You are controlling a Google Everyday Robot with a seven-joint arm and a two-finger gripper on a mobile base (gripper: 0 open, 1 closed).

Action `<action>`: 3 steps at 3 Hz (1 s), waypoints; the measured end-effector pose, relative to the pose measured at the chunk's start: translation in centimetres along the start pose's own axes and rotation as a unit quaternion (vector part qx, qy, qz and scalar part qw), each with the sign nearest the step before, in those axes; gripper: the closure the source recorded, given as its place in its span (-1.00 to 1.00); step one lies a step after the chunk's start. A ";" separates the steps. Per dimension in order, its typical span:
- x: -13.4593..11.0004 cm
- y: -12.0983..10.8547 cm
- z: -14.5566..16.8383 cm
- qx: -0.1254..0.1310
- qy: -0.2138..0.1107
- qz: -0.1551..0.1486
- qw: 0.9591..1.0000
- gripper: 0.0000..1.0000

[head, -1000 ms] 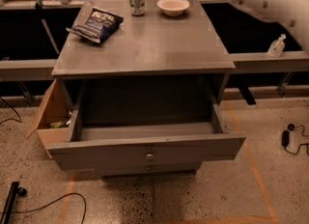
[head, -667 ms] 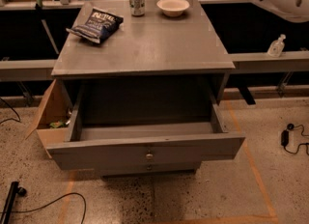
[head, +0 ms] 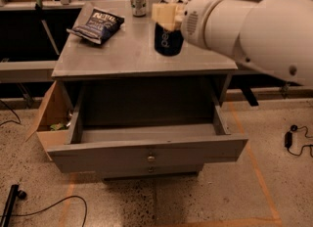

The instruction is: Place pepsi can into top drawer

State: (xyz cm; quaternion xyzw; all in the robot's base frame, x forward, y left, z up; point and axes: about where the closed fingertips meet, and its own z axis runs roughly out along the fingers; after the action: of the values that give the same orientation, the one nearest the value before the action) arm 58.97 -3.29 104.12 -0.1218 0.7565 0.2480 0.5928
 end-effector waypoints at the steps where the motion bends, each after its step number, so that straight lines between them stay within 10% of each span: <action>1: 6.4 1.8 0.5 -0.008 0.048 -0.013 0.999 1.00; 3: 15.0 0.7 4.2 -0.021 0.066 -0.069 0.995 1.00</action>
Offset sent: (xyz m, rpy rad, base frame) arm -0.0174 0.0467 -0.1848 -0.2285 0.0866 0.0977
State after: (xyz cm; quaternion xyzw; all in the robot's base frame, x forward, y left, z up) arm 58.15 1.08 89.23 -0.2025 0.7784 0.2133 0.5546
